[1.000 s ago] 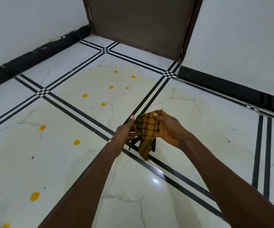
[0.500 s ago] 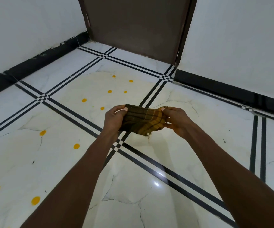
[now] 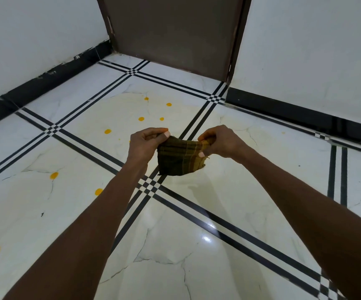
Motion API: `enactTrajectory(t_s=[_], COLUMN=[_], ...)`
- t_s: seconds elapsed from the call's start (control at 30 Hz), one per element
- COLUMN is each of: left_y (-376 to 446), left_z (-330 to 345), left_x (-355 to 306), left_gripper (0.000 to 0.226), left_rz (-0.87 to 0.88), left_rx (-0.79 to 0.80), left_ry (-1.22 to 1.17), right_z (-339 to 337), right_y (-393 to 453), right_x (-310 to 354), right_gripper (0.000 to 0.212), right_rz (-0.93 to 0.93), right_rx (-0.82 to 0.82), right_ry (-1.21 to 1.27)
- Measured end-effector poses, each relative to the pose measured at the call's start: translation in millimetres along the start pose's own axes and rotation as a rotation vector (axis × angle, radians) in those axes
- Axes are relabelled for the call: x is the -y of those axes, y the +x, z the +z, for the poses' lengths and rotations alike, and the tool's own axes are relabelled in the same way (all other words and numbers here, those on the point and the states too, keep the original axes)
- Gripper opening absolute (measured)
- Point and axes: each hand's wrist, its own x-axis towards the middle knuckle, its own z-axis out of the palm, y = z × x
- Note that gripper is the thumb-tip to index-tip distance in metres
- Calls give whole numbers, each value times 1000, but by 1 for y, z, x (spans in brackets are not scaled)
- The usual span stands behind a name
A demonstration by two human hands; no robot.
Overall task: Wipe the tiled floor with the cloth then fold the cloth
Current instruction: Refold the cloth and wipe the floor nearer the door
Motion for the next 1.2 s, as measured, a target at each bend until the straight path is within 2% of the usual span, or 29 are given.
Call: enactTrajectory(t_s=[0.17, 0.3, 0.4, 0.57, 0.6, 0.67, 0.8, 0.87, 0.93, 1.0, 1.13, 1.2], left_y=[0, 3, 6, 8, 7, 3, -19, -31, -45, -64, -107, -133], left_z=[-2, -2, -1, -6, -9, -20, -38, -41, -42, -43, -61, -77], left_x=[0, -1, 2, -7, -14, -34, -116, -155, -198, -233, -310, -341], left_gripper=[31, 46, 46, 19, 18, 25, 27, 30, 34, 35, 34, 39], left_rz=[86, 165, 213, 237, 219, 189, 7, 8, -19, -91, -295, -383], left_rx=[-2, 59, 77, 155, 168, 193, 210, 245, 213, 141, 10, -16], left_ry=[103, 404, 649, 839, 834, 743, 307, 215, 184, 167, 98, 13], right_z=[0, 0, 1, 2, -2, -14, -47, -58, -76, -96, -135, -144], right_y=[3, 3, 5, 1, -2, -17, -50, -64, -80, -103, -159, -186], right_x=[-2, -9, -13, -11, -8, 2, 56, 94, 136, 172, 234, 259], right_gripper=[27, 19, 25, 31, 34, 37, 36, 35, 34, 37, 52, 47], right_rz=[-60, -73, -90, -188, -169, -118, -30, 22, 91, 151, 171, 184], right_rx=[-249, -356, -363, -267, -224, -138, 6, 42, 56, 131, 373, 390], right_ry=[-75, -119, -105, -155, -125, 102, 613, 758, 876, 918, 839, 884])
